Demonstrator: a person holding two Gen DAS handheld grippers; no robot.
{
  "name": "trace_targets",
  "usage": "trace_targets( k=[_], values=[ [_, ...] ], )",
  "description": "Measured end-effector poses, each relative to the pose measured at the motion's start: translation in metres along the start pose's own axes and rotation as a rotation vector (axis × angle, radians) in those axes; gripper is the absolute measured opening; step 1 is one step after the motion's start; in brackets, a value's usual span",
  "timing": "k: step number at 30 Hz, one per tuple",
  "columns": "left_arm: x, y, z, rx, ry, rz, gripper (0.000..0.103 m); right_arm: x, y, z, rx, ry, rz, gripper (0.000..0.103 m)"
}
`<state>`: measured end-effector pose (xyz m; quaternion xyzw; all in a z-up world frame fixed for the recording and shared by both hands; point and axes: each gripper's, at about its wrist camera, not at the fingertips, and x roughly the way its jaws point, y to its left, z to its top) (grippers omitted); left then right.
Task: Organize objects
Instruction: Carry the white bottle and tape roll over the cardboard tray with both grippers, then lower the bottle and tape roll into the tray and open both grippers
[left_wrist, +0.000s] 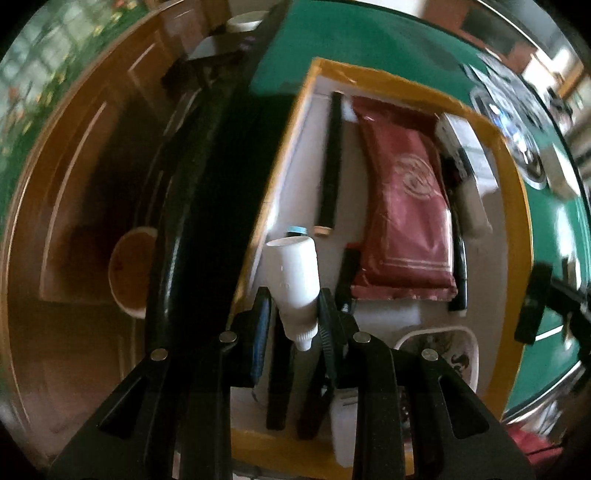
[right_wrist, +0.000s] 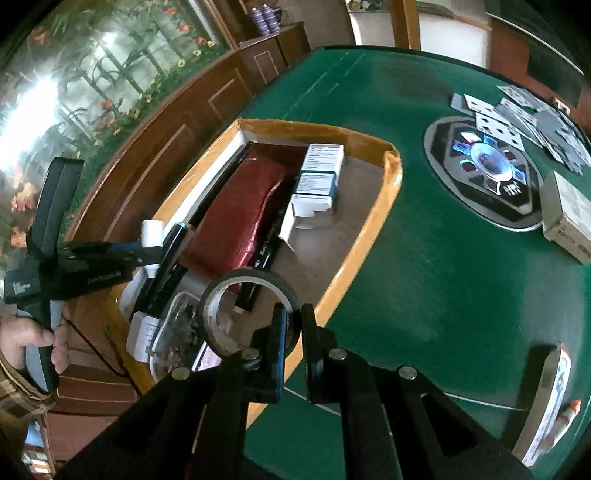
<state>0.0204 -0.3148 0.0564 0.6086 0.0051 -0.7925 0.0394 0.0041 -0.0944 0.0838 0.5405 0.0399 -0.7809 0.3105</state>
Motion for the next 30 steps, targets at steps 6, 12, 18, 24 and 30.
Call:
trace_targets(
  k=[6, 12, 18, 24, 30],
  values=[
    [0.008, -0.009, -0.001, 0.098, 0.004, 0.027, 0.025, 0.020, 0.011, 0.007, -0.048, 0.045, -0.047, 0.005],
    [0.013, 0.002, 0.004, 0.107, 0.033, 0.034, 0.025, 0.041, 0.034, 0.017, -0.218, 0.053, -0.223, 0.005],
    [0.016, -0.004, 0.008, 0.130, 0.034, 0.034, 0.025, 0.066, 0.036, 0.036, -0.334, 0.105, -0.349, 0.006],
    [0.017, -0.004, 0.008, 0.126, 0.033, 0.035, 0.025, 0.076, 0.030, 0.047, -0.334, 0.131, -0.386, 0.006],
    [0.017, -0.005, 0.011, 0.080, 0.033, 0.061, 0.025, 0.066, 0.025, 0.046, -0.280, 0.095, -0.322, 0.008]
  ],
)
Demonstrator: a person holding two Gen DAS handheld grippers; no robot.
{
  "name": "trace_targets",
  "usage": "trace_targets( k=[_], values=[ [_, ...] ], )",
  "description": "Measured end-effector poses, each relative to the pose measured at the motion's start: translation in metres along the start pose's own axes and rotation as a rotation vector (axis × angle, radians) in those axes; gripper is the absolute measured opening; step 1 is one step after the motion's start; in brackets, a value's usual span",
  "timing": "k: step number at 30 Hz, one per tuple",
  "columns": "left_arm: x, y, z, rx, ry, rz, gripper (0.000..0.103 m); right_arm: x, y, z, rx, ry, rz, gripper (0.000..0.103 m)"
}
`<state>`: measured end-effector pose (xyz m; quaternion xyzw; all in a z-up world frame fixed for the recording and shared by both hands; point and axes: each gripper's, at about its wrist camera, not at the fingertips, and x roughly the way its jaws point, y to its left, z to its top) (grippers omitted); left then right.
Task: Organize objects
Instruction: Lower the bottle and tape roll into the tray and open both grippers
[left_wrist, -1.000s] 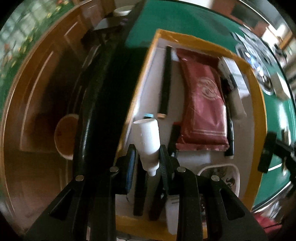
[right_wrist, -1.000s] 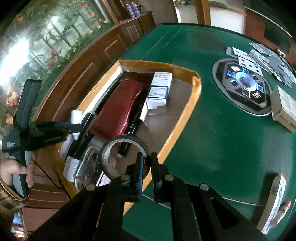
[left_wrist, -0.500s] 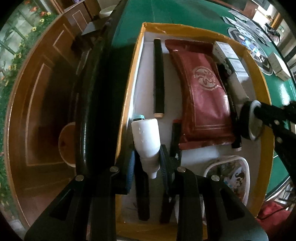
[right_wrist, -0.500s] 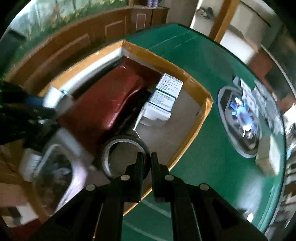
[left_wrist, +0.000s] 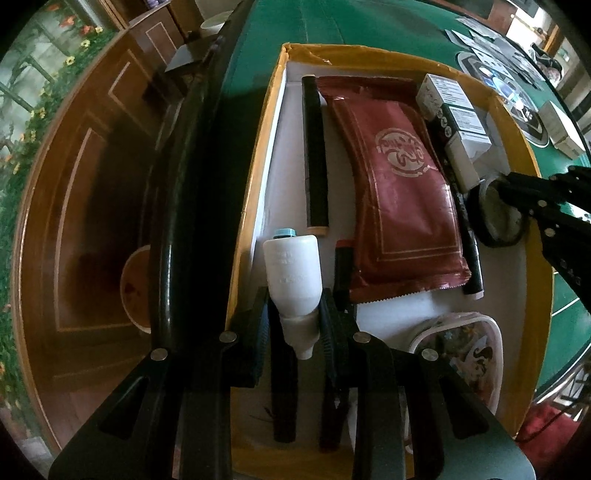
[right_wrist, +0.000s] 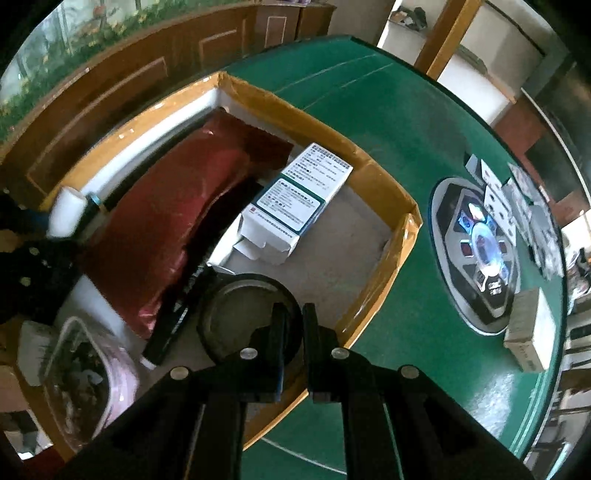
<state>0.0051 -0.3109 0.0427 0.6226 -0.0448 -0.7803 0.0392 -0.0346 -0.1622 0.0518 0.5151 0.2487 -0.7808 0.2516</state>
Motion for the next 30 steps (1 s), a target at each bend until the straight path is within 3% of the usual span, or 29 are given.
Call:
trace_targets(
  k=[3, 8, 11, 16, 22, 30],
  values=[
    [-0.001, -0.001, 0.000, -0.018, 0.008, -0.006, 0.026, -0.009, -0.003, -0.004, 0.020, -0.024, 0.036, 0.010],
    [-0.007, -0.004, -0.003, -0.044, 0.012, 0.024, 0.037, -0.034, -0.008, -0.012, 0.075, -0.099, 0.110, 0.051],
    [-0.017, -0.006, -0.003, -0.058, 0.001, 0.011, 0.051, -0.048, -0.013, -0.017, 0.083, -0.141, 0.114, 0.056],
    [-0.039, -0.008, -0.002, -0.110, -0.039, -0.005, 0.058, -0.066, -0.033, -0.040, 0.172, -0.174, 0.155, 0.076],
    [-0.055, -0.034, 0.007, -0.118, -0.050, -0.070, 0.058, -0.068, -0.071, -0.075, 0.308, -0.157, 0.158, 0.077],
    [-0.080, -0.112, 0.025, 0.021, -0.090, -0.129, 0.058, -0.084, -0.136, -0.142, 0.486, -0.164, 0.083, 0.077]
  ],
)
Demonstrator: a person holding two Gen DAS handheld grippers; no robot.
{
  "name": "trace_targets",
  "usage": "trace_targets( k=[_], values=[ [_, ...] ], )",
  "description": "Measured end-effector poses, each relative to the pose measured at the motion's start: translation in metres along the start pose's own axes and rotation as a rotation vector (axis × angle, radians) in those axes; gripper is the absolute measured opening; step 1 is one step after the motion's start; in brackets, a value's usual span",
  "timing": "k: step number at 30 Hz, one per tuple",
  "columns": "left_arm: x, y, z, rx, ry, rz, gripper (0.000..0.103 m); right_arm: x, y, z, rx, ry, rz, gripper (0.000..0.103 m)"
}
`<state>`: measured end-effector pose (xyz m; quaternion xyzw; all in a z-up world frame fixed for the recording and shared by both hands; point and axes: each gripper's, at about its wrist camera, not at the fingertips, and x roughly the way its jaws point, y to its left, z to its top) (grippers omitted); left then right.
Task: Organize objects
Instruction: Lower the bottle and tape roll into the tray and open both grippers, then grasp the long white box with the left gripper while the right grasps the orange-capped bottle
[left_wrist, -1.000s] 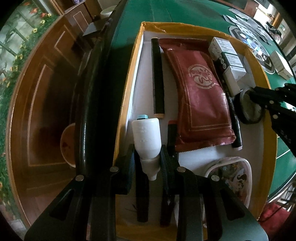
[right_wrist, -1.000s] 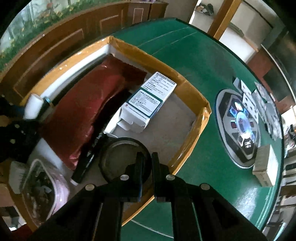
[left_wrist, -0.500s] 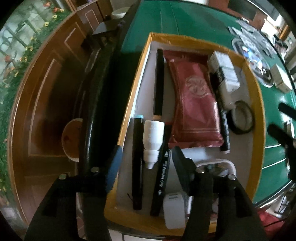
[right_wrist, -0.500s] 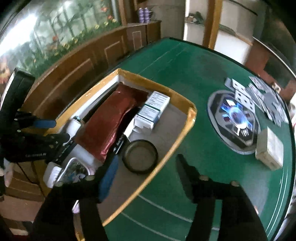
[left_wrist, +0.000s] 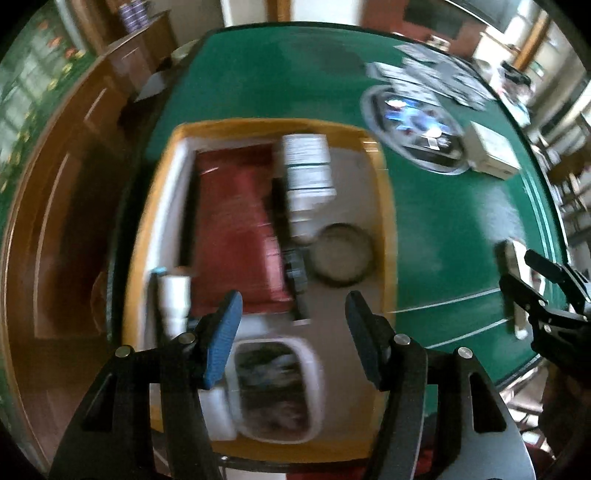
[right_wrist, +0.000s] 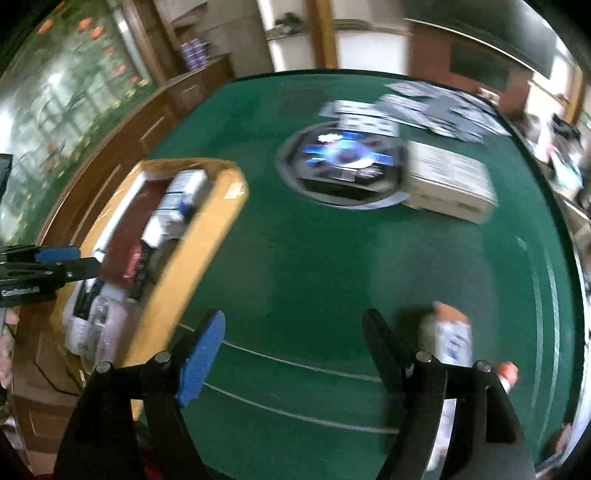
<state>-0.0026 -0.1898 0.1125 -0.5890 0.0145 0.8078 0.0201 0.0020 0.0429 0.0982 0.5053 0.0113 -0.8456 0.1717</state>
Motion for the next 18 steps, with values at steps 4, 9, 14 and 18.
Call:
trace_targets(
  k=[4, 9, 14, 18],
  values=[
    [-0.001, -0.038, 0.008, 0.063, -0.007, -0.046, 0.058, -0.020, -0.048, -0.017, 0.102, -0.015, -0.061, 0.077],
    [0.005, -0.091, 0.009, 0.145, 0.007, -0.103, 0.058, -0.041, -0.110, -0.041, 0.275, -0.019, -0.098, 0.077],
    [0.015, -0.137, 0.000, 0.220, 0.043, -0.145, 0.058, -0.052, -0.153, -0.060, 0.420, -0.018, -0.106, 0.074],
    [0.023, -0.166, -0.010, 0.267, 0.077, -0.169, 0.058, -0.048, -0.182, -0.070, 0.556, 0.020, -0.041, 0.044]
  ],
)
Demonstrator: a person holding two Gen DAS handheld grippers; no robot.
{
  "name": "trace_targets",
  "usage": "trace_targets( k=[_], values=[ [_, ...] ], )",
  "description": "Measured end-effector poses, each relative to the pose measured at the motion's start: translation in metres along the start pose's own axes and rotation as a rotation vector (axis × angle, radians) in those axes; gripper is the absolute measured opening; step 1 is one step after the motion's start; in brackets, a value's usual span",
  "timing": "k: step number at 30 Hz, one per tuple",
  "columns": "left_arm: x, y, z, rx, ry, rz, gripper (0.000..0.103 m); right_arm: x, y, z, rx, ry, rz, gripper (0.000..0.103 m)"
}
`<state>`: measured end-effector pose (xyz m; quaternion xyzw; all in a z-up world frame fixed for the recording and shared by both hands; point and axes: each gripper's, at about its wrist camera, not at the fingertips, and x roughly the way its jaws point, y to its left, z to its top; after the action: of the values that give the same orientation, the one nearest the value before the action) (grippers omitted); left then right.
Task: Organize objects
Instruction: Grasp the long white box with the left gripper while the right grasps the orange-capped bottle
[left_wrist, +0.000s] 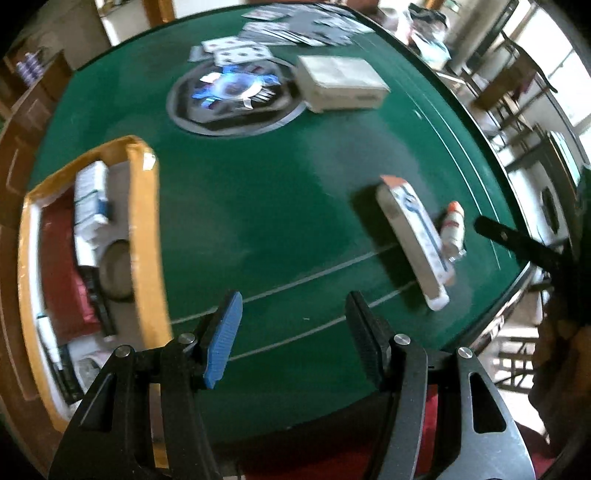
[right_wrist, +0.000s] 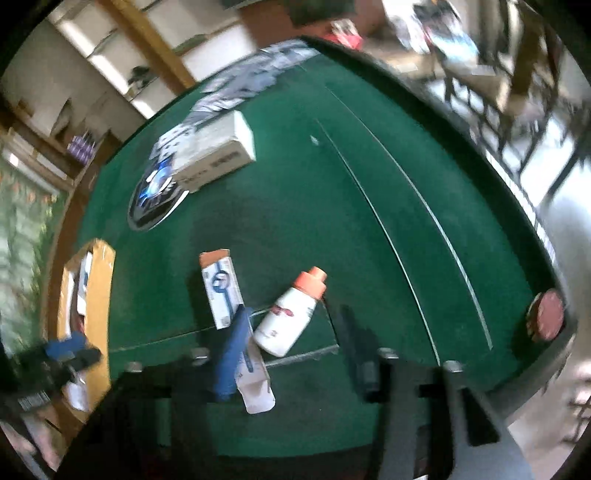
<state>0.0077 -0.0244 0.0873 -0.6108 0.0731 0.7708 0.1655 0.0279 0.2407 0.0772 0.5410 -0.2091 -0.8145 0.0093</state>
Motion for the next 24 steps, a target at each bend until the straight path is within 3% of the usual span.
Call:
trace_targets(
  k=[3, 8, 10, 14, 19, 24],
  values=[
    [0.008, -0.015, 0.000, 0.027, 0.018, -0.008, 0.058, 0.007, -0.017, 0.002, 0.095, 0.040, 0.029, 0.043],
    [0.018, -0.031, 0.002, 0.031, 0.038, -0.023, 0.058, 0.020, -0.011, 0.006, 0.110, 0.074, 0.048, 0.044],
    [0.021, -0.034, 0.003, 0.024, 0.046, -0.029, 0.058, 0.026, -0.005, 0.008, 0.089, 0.086, 0.049, 0.043],
    [0.028, -0.036, 0.007, 0.004, 0.065, -0.044, 0.058, 0.040, 0.011, 0.008, -0.012, 0.124, 0.002, 0.027],
    [0.037, -0.048, 0.020, -0.033, 0.077, -0.084, 0.058, 0.029, 0.005, -0.001, -0.098, 0.093, -0.077, 0.026],
    [0.052, -0.081, 0.042, -0.043, 0.085, -0.122, 0.058, 0.013, -0.030, -0.003, -0.046, 0.078, -0.082, 0.027]
  ],
)
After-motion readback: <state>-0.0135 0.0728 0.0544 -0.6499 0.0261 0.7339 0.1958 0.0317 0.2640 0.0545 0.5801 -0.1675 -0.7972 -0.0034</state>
